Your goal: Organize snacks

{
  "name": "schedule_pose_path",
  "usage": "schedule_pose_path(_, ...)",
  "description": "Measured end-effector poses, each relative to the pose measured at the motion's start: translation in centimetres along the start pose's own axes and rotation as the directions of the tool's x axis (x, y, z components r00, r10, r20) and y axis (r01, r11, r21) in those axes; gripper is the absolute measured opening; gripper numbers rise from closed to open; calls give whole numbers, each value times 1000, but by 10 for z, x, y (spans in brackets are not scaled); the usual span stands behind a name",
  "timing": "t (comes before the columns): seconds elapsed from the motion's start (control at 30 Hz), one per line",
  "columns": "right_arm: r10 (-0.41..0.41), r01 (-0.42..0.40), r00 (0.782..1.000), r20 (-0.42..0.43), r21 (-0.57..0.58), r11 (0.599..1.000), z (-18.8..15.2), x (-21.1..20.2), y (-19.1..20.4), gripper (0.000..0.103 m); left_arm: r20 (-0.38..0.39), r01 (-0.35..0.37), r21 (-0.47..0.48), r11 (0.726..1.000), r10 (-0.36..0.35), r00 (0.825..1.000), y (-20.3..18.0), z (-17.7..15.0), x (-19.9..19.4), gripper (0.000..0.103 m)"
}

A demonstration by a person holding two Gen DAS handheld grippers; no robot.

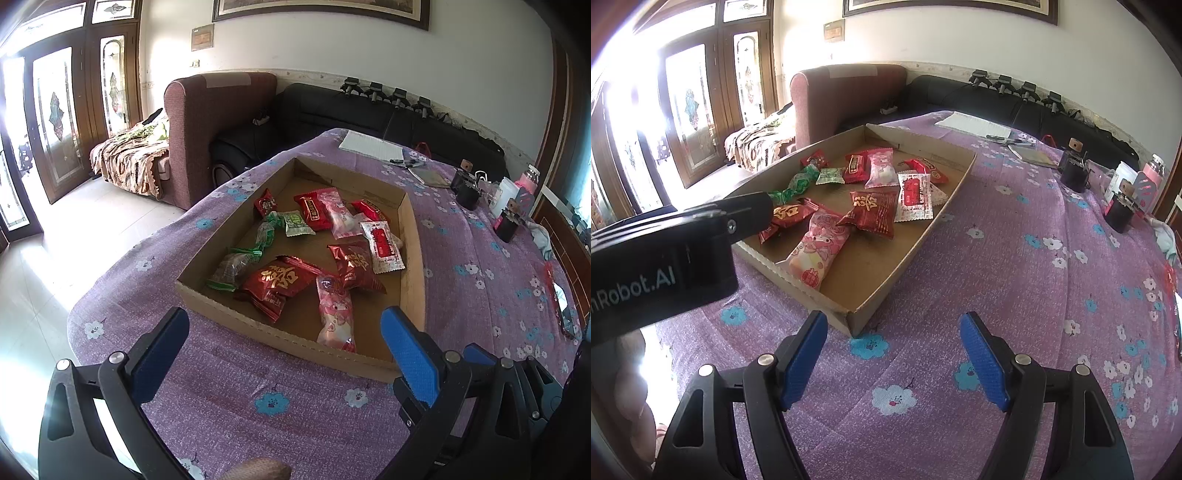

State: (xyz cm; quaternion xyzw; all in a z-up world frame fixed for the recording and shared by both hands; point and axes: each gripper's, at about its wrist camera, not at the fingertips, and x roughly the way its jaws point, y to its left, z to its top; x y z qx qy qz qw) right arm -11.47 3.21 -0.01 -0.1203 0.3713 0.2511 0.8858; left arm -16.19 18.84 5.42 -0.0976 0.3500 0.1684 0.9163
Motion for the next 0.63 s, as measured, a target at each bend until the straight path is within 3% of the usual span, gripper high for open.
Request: schedule_pose_path(0.63,-4,3,1000,7,4,1000,-1,-2,-2,76,26,-31,-18,999,31,999,2,-4,-6,103)
